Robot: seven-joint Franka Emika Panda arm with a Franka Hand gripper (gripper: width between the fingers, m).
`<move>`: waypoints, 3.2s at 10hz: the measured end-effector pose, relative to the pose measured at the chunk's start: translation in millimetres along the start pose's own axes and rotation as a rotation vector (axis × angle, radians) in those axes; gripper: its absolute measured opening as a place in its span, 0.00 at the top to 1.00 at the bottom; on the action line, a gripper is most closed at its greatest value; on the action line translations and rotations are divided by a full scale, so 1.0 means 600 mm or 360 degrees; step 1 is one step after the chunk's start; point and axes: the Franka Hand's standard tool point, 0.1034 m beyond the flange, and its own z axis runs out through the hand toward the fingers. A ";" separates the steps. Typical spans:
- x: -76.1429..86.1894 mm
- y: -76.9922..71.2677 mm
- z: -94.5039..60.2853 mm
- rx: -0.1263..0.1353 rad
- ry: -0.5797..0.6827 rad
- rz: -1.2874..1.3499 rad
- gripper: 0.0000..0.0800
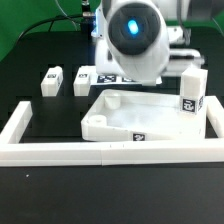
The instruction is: Assemble desk
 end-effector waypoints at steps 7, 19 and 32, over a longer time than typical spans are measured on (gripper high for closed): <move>-0.003 0.062 -0.129 -0.0002 0.0470 -0.0096 0.64; 0.018 0.081 -0.290 0.0005 0.2172 0.0032 0.64; 0.037 0.104 -0.258 -0.0113 0.2469 0.0034 0.64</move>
Offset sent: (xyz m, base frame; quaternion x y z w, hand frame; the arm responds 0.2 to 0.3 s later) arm 0.0141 -0.0725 0.0233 -0.0941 0.0404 -0.1303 0.9862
